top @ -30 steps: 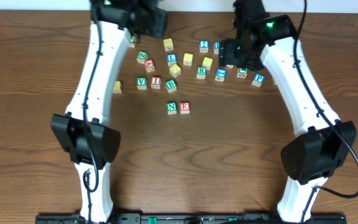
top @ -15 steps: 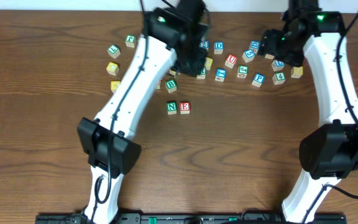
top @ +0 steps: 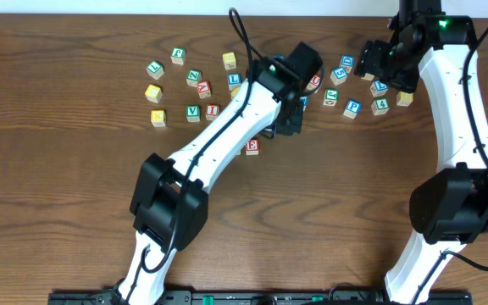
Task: Spell out NEURIPS
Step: 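Carry the red U block forward toward the right of E, then lower the red U block right of E and open the left gripper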
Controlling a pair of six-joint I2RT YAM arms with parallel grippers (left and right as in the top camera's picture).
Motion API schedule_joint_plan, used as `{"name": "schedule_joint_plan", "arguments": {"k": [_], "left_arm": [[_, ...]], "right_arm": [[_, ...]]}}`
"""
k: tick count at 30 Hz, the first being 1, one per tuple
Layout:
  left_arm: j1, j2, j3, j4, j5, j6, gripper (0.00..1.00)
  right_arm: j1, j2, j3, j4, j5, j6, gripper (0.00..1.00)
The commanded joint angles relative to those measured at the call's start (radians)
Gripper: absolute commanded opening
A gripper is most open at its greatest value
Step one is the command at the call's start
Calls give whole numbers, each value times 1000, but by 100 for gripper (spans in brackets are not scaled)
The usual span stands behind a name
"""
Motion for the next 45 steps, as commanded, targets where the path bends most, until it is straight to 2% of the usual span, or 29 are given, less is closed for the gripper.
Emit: {"name": "schedule_joint_plan", "arguments": {"k": [1, 6, 11, 20, 24, 33, 34, 36, 41, 43, 45], "left_arm": [[2, 6, -93, 64, -43, -55, 13], [2, 6, -249, 253, -43, -100, 13], [2, 6, -353, 368, -43, -109, 13], [-5, 6, -381, 395, -43, -144, 13], [-9, 9, -391, 404, -43, -195, 13], [-10, 9, -414, 426, -43, -213, 13], [-10, 9, -414, 426, -43, -213, 15], [-10, 9, -414, 428, -42, -213, 29], [-10, 9, -414, 430, -33, -216, 43], [-10, 9, -414, 430, -32, -221, 52], [-10, 9, -414, 430, -32, -221, 55]], "right_arm": [[-1, -18, 9, -3, -5, 0, 78], [0, -18, 9, -5, -5, 0, 78], [0, -18, 9, -8, -5, 0, 78], [2, -18, 9, -10, -5, 0, 78], [2, -18, 9, -13, -5, 0, 78], [2, -18, 9, -14, -5, 0, 78], [2, -18, 9, -14, -5, 0, 78], [2, -18, 9, -17, -5, 0, 78], [2, -18, 9, -17, -5, 0, 78], [2, -18, 9, -17, -5, 0, 78], [2, -18, 9, -17, -6, 0, 78]]}}
